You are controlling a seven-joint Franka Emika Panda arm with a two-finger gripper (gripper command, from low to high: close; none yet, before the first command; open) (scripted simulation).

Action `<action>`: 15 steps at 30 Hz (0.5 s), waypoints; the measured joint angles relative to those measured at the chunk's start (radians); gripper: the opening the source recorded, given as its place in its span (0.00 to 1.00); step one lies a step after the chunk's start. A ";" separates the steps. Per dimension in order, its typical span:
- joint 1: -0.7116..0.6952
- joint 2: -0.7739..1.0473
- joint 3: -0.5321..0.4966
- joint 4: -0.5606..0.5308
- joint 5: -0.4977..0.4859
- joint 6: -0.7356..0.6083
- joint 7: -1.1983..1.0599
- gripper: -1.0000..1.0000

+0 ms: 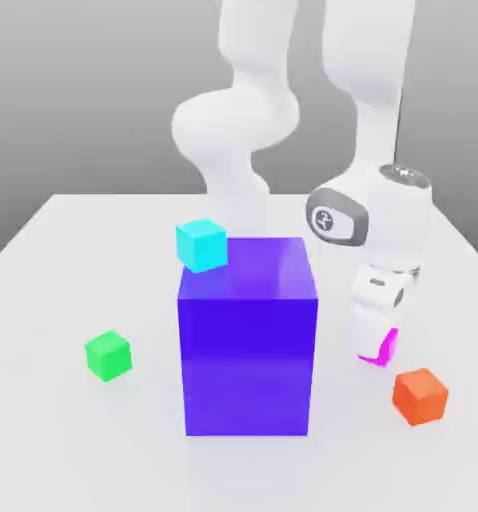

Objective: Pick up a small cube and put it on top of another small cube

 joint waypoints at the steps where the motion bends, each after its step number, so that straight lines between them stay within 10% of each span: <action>1: -0.021 -0.017 0.020 -0.001 0.004 -0.016 -0.005 0.00; 15: -0.075 -0.269 0.133 -0.056 0.174 -0.217 -0.111 0.00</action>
